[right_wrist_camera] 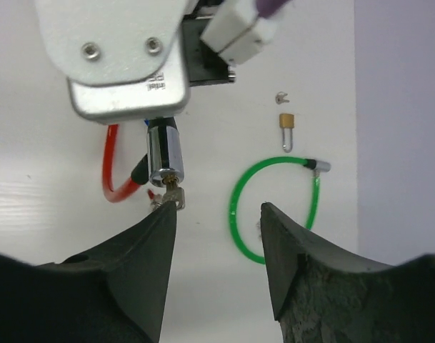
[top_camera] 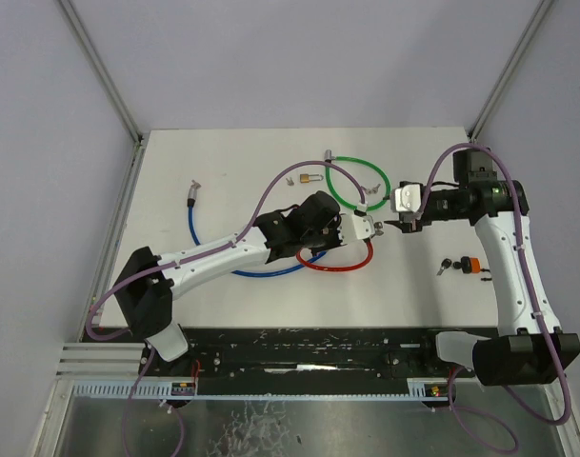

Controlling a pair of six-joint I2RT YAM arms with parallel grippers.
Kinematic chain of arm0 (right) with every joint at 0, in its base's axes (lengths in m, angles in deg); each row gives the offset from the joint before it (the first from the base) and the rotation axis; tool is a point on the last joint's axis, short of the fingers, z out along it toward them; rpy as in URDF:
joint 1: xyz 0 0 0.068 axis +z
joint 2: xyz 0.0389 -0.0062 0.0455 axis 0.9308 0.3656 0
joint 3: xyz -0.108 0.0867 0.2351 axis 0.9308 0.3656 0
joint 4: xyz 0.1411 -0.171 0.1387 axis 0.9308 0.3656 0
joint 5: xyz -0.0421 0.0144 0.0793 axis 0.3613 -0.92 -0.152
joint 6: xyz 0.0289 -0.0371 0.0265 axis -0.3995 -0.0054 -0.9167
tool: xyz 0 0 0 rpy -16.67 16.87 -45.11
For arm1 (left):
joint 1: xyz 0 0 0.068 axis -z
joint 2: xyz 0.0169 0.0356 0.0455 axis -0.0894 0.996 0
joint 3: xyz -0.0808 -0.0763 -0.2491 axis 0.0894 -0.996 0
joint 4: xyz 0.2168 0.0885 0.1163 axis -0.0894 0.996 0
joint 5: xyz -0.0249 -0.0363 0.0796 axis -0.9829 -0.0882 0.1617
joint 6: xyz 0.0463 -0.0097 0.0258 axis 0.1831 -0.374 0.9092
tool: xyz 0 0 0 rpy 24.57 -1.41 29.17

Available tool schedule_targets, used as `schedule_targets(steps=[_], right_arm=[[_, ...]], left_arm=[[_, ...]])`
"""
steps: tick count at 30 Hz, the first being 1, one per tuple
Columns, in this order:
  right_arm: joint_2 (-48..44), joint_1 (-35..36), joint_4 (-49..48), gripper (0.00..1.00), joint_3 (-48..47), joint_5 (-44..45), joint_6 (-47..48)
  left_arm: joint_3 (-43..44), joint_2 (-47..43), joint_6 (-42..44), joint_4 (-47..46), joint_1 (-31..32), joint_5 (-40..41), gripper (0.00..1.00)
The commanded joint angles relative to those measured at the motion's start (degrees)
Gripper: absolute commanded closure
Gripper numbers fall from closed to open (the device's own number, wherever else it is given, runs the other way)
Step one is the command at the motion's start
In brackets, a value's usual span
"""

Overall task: Lock with the key
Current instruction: Lock the lock at the center of the board.

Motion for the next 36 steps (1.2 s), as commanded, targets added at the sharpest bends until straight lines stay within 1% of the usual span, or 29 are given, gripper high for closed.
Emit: schedule_targets(steps=[1,3,4,7,11,19,27,30,33,36], right_arm=[[0.2,-0.3,-8.8,0.44,1.3,-3.1,-29.5],[1.9,-0.2,-9.8,0.46,1.4,-3.3,-36.5],[2.9,-0.2,-9.5,0.47,1.1,-3.4,-37.9],[4.8,-0.3,-9.5,0.52,1.4,-3.7,-41.7],[5.8,-0.2,-10.1,0.58,2.5,-4.1,-44.2],[7.4,-0.2,-7.1,0.64,2.2,-4.4,-45.7],[9.4,-0.2,-3.0,0.69,1.2,-3.6,-44.4],[10.5,-0.2,-0.8,0.77,0.0,-4.0,-44.2],[12.5,-0.2,2.1,0.82,-2.1,-3.9,-44.5],[15.6,-0.3,6.9,0.88,-4.9,-3.5,-44.3]], left_arm=[[-0.7,0.8,-1.1,-1.2,0.3,-1.7,1.0],[-0.7,0.8,-1.1,-1.1,0.4,-1.8,1.0],[-0.7,0.8,-1.1,-1.2,0.3,-1.9,1.0],[-0.6,0.9,-1.1,-1.2,0.4,-1.9,1.0],[-0.7,0.8,-1.1,-1.2,0.4,-1.8,1.0],[-0.7,0.9,-1.0,-1.2,0.3,-1.9,1.0],[-0.7,0.7,-1.1,-1.2,0.3,-1.8,1.0],[-0.6,0.8,-1.0,-1.2,0.3,-1.9,1.0],[-0.5,0.8,-1.0,-1.2,0.3,-1.7,1.0],[-0.5,0.8,-1.1,-1.2,0.3,-1.6,1.0]])
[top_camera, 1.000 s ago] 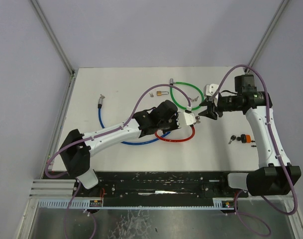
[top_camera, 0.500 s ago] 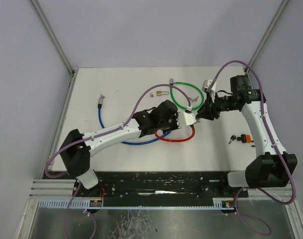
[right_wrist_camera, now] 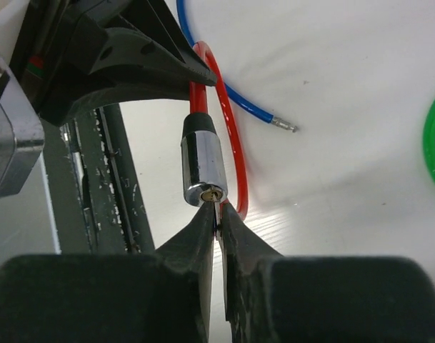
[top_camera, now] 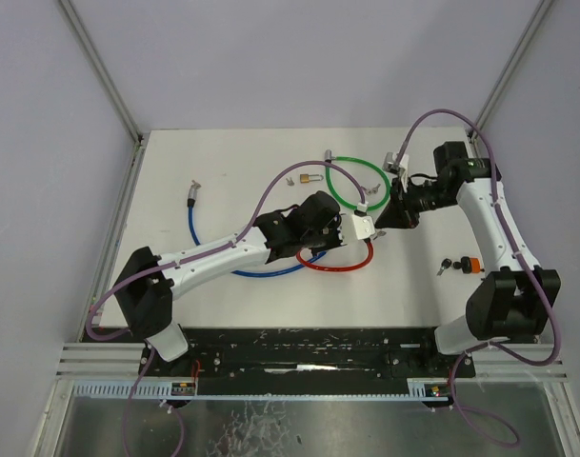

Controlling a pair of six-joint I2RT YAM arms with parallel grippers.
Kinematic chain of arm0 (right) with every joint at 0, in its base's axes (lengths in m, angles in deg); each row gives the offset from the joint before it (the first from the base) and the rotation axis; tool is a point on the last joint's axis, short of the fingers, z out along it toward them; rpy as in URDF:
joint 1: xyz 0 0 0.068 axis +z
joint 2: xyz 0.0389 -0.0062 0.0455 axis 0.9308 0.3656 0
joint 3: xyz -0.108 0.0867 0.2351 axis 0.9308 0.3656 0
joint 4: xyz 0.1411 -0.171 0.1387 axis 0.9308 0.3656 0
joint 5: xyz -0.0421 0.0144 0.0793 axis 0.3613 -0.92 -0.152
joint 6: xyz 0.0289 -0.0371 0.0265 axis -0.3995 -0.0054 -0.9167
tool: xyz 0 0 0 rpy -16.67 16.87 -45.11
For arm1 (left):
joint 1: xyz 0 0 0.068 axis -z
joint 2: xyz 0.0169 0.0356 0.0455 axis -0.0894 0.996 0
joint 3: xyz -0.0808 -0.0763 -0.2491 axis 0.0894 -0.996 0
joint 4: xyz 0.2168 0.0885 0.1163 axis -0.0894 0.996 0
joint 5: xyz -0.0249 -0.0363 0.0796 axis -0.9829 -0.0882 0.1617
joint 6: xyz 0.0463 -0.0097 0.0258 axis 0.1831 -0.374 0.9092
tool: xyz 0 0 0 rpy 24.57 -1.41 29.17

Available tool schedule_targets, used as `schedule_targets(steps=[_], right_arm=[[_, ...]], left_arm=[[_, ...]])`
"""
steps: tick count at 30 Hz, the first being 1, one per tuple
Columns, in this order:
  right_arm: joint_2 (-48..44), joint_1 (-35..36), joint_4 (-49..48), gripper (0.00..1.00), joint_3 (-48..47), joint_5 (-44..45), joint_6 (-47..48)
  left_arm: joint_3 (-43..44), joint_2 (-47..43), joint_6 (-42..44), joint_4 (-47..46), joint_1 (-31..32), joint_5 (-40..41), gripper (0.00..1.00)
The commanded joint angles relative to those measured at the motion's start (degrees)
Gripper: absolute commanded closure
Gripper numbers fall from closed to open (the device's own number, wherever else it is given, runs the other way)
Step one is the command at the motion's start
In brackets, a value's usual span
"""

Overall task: Lock with the key
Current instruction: Lock the lock at the center of the board.

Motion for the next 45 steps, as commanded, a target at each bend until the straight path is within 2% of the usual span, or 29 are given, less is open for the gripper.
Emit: schedule_targets(steps=[1,8,16,22,28,33,34,38,45], right_arm=[[3.6,-0.2,8.6,0.9,-5.4,-1.1,-0.1],[9.7,-0.2,16.8,1.0,-10.1,-0.8,-3.2],[16.6,-0.2,19.3,1.0,-12.1,2.4,-16.0],[18.4,-0.2,19.6,0.99,-12.3,-0.5,-24.0],[17.5,-0.3,19.6,0.87,-11.9,-4.5,-28.1],[17.2,-0.5,19.7,0.69,-13.3,-5.0,-28.9],[17.0,-0.6,19.7,0.62,-13.4,-5.1,-28.1],[15.8,-1.8,19.6,0.48,-14.8,-5.7,-25.1],[12.9,-6.9,19.6,0.35,-16.6,-6.5,-13.3]], left_arm=[[-0.5,0.8,-1.0,-1.1,0.3,-1.3,1.0],[-0.4,0.8,-0.9,-1.3,0.5,-1.1,1.0],[-0.2,1.2,-0.7,-1.2,0.7,-0.4,1.0],[-0.2,1.3,-0.5,-1.2,1.0,0.3,1.0],[-0.4,0.8,-0.3,-1.2,1.2,0.8,1.0],[-0.7,0.7,-0.3,-1.2,1.3,1.0,1.0],[-0.7,0.7,-0.4,-1.3,1.2,1.0,1.0],[-1.0,0.4,-0.4,-1.3,1.2,0.9,1.0],[-0.9,0.3,-0.4,-1.3,1.2,0.8,1.0]])
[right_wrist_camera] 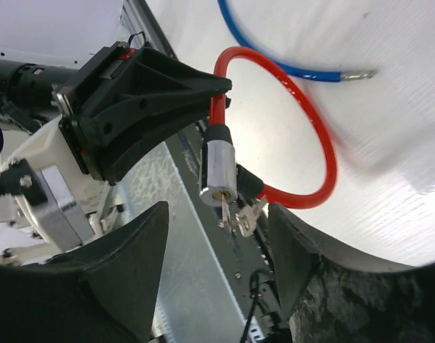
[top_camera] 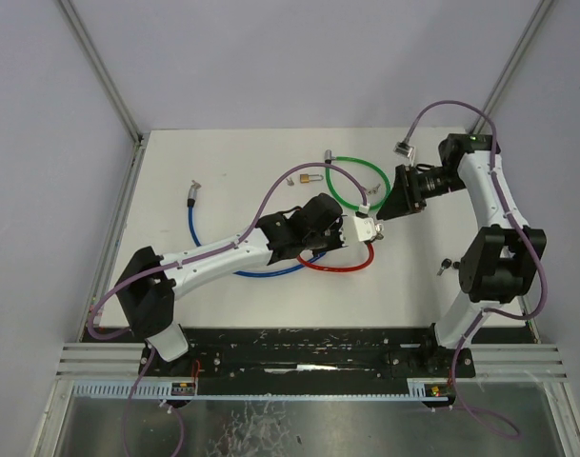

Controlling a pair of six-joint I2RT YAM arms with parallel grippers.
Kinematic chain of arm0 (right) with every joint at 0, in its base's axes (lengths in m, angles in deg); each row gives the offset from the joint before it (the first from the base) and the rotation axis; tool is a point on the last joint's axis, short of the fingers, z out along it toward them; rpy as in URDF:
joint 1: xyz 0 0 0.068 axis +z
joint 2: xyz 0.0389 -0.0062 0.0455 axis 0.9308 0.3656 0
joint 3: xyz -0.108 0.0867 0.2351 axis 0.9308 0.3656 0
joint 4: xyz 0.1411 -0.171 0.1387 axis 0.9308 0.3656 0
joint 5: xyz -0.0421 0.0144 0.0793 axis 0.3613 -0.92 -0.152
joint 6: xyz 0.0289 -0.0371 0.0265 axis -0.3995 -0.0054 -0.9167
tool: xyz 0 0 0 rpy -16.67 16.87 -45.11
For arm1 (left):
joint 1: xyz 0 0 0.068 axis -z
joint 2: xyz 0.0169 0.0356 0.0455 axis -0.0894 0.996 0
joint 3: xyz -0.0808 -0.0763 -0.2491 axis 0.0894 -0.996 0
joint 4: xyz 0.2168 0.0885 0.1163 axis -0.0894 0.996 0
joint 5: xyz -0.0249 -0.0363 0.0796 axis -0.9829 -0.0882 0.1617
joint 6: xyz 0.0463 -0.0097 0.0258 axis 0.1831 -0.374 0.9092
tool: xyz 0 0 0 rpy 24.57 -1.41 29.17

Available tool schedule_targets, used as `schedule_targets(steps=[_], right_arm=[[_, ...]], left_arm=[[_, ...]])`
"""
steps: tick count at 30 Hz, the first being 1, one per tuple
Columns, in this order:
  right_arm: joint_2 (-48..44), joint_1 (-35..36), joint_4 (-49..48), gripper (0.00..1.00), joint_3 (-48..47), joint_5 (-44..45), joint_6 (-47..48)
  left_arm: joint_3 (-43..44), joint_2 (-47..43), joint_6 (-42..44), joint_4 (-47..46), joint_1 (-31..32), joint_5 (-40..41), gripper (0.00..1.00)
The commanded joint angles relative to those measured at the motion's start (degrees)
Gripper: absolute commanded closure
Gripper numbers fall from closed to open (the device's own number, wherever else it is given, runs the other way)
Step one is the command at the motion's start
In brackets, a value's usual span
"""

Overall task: Lock with the key
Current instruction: Lock the lock at the center of the board.

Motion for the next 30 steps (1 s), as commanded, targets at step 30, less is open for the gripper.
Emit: schedule_targets(steps=[30], right_arm=[[-25.4,-5.3,-7.0,0.48,22.2,-5.2,122.8]], left_arm=[[-0.9,0.3,-0.5,-1.3,0.5,-1.5,1.0]])
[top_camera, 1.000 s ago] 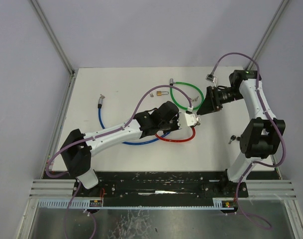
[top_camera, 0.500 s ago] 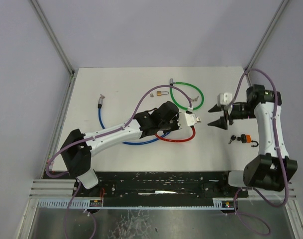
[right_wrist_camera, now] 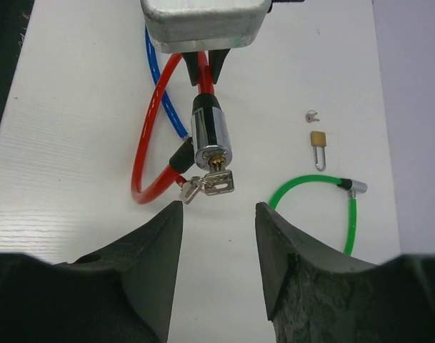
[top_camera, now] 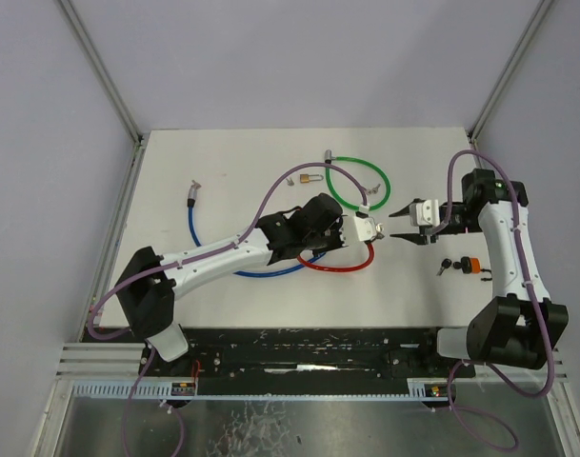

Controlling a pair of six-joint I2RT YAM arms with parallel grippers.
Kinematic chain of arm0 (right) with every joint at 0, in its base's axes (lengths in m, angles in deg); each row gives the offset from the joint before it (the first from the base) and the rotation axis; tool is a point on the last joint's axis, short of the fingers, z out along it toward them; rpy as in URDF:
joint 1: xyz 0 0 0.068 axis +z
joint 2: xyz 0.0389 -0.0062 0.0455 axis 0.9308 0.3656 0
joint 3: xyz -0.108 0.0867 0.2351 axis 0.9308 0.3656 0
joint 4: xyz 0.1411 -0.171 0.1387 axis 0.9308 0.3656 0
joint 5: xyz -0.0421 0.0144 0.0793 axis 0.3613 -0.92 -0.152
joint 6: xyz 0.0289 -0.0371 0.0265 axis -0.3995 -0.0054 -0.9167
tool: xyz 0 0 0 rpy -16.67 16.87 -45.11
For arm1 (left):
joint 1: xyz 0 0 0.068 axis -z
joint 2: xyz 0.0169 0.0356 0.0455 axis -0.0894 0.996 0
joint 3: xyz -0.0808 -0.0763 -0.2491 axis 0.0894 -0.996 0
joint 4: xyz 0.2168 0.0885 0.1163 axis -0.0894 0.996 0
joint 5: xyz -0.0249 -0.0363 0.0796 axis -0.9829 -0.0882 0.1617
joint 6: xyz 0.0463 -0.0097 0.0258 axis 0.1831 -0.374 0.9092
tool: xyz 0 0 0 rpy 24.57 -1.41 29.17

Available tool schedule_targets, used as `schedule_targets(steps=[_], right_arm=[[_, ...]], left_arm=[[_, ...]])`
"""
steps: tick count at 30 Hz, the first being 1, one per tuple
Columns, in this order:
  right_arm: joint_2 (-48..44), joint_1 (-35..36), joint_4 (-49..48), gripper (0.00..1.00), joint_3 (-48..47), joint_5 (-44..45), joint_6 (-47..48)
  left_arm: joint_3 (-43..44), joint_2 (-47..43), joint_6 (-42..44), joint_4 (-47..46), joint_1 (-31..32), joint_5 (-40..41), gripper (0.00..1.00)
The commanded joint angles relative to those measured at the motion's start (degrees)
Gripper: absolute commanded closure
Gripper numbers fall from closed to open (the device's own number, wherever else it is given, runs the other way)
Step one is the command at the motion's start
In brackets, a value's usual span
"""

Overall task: Lock with the key
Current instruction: Lock the lock at the center of the board.

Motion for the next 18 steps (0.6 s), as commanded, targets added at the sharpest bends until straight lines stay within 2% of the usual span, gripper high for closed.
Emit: schedule_targets(steps=[1,9,18], right_arm=[[-0.6,2.3,-5.0,0.48,0.5,0.0,35.4],[1.5,4.1,-5.7,0.48,-1.1,2.5,35.0],[0.5,6.2,-10.0,0.55,0.5,5.5,33.0]], left_arm=[[-0.8,0.3,-0.5,-1.1,0.6,-1.5,1.0],[-0.3,0.6,-0.4,-0.8,0.5,-1.5,1.0],[-0.2,0.9,-0.4,-0.8,0.5,-1.6,1.0]])
